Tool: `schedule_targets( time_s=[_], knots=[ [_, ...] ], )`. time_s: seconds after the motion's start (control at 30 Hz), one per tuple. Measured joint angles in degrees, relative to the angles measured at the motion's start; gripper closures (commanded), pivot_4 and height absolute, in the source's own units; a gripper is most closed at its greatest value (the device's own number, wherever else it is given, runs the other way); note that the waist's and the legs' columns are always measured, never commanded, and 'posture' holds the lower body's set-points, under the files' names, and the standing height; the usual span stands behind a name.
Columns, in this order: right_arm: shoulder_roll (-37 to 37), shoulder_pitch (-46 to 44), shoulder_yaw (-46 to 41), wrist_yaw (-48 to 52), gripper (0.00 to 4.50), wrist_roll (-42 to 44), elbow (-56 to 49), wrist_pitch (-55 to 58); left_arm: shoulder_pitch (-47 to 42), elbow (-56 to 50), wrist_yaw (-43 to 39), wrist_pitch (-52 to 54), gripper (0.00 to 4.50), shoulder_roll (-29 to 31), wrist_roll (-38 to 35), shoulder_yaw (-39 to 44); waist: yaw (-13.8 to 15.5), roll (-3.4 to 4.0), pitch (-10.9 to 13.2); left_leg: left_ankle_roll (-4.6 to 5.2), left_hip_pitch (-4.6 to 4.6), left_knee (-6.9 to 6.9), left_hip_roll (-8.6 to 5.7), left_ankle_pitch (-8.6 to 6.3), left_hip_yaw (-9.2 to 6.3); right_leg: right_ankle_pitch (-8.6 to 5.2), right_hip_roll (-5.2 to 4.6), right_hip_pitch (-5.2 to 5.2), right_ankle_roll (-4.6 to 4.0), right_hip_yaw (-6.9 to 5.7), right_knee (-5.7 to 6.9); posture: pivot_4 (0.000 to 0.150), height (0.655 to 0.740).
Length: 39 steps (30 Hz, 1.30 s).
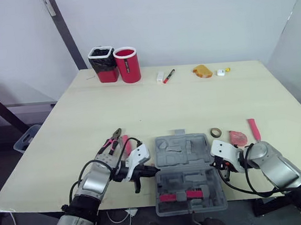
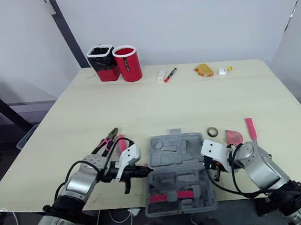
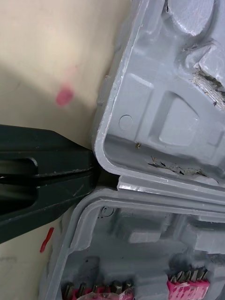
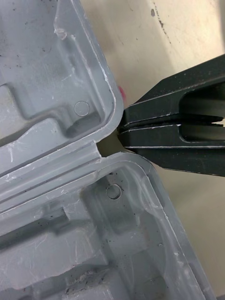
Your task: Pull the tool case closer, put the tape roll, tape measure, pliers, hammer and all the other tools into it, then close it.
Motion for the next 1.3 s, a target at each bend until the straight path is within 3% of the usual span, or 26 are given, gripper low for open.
schedule_targets(
  time_s=[1.3],
  knots=[
    [-0.82, 1.98, -0.29, -1.12, 4.5, 2.1, -2.56, 1.87, 2.14, -4.16, 1.75, 3.74, 4.47, 1.98, -2.74, -1.16, 0.0, -0.02, -0.09, 0.0, -0.01, -0.03, 0.01, 0.0, -0.05, -0.09, -0.02, -0.01, -0.12, 0.0, -0.06, 0.15, 0.74]
  ],
)
